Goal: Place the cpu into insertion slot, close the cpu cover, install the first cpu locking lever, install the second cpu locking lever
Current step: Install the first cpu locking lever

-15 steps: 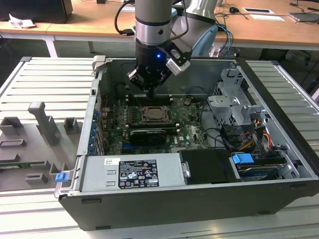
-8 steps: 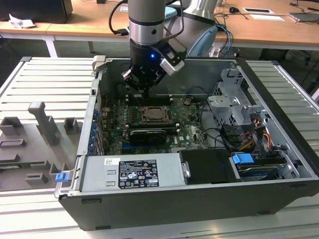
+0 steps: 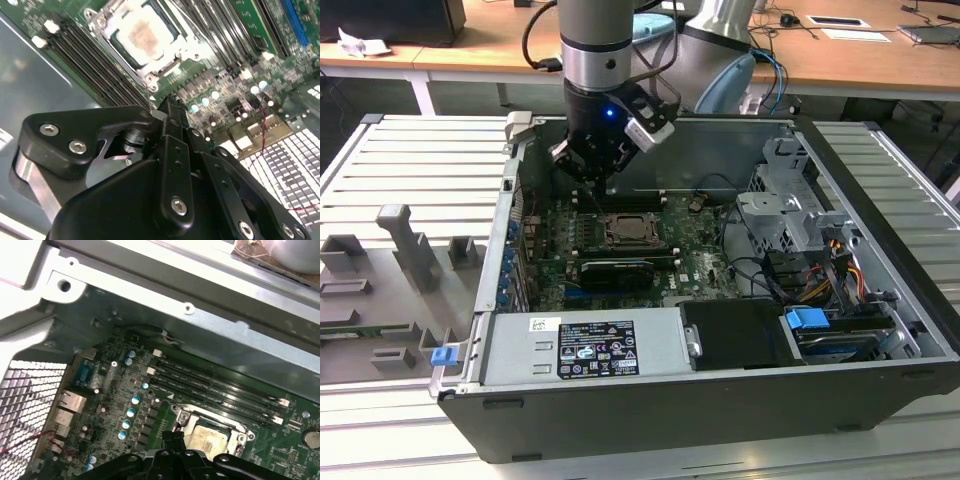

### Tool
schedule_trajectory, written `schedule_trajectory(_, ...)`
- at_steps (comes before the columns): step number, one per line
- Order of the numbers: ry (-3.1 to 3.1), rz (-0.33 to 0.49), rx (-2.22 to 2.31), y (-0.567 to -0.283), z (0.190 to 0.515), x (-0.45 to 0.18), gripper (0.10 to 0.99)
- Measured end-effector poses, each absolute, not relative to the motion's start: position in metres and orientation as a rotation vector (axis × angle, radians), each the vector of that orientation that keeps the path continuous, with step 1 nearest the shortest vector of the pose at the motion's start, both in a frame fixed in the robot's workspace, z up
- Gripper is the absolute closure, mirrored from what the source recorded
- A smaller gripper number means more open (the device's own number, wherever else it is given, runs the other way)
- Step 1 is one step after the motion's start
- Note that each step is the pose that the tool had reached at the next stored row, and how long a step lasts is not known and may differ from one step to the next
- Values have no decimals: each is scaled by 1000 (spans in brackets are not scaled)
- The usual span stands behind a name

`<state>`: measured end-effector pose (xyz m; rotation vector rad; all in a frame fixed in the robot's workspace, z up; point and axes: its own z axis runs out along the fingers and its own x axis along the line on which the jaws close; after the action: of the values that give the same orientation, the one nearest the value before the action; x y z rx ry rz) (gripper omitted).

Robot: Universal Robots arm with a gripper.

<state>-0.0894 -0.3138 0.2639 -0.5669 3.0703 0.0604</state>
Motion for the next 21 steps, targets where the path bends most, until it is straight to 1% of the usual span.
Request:
schedule_trajectory(3, 3072, 60, -553, -314, 263, -92, 980)
schedule_trajectory(14, 3113, 56, -161, -314, 259, -92, 980)
schedule_trajectory(21, 3115, 55, -10, -314, 258, -100, 980)
